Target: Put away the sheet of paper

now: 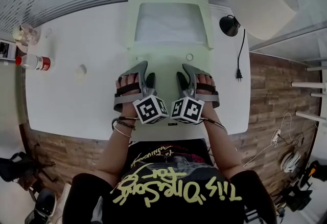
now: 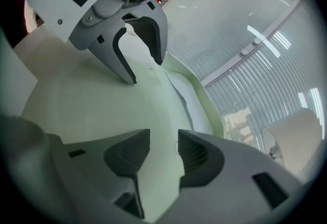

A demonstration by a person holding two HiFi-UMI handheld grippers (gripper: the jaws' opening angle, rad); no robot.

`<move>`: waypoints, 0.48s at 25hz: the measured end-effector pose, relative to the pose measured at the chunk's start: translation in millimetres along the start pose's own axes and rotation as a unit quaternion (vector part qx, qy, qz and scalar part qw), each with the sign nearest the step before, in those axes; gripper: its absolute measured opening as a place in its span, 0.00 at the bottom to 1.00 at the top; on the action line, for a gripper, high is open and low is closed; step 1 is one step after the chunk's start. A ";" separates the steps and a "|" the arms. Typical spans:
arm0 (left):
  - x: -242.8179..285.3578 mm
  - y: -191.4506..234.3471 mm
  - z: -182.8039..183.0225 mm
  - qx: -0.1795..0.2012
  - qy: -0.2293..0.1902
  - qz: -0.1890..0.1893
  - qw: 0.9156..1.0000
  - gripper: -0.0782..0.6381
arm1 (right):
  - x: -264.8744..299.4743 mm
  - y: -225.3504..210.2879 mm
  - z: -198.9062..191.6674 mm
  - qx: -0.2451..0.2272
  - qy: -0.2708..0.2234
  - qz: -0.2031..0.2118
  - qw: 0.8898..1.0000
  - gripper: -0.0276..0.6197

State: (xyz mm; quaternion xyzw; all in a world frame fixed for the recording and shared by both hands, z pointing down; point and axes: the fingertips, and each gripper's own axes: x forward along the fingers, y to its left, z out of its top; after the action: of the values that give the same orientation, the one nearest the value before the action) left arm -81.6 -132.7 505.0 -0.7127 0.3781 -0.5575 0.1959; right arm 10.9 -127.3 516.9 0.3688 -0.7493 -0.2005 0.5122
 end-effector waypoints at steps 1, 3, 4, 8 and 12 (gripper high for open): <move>-1.0 -0.8 -0.3 -0.001 0.000 0.000 1.000 0.47 | -1.1 1.2 -0.1 0.001 0.001 0.001 1.000 0.31; -2.0 -1.8 0.0 -0.004 -0.002 0.000 1.000 0.47 | -2.9 3.1 -0.7 0.005 0.001 0.001 1.000 0.31; -2.4 -2.3 0.0 -0.007 -0.003 0.000 1.000 0.47 | -3.8 3.8 -0.9 0.009 0.000 0.000 1.000 0.31; -6.0 -3.2 -0.3 -0.025 -0.009 0.003 1.000 0.47 | -7.4 6.6 -2.0 0.037 -0.005 -0.002 0.999 0.30; -10.2 -5.0 -2.5 -0.044 -0.015 0.004 0.999 0.47 | -10.7 5.7 -1.8 0.065 -0.013 -0.006 0.998 0.30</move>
State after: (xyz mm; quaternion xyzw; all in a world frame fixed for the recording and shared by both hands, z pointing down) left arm -83.3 -121.3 502.6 -0.7272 0.4021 -0.5289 0.1723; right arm 12.8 -115.3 514.8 0.4030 -0.7652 -0.1595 0.4760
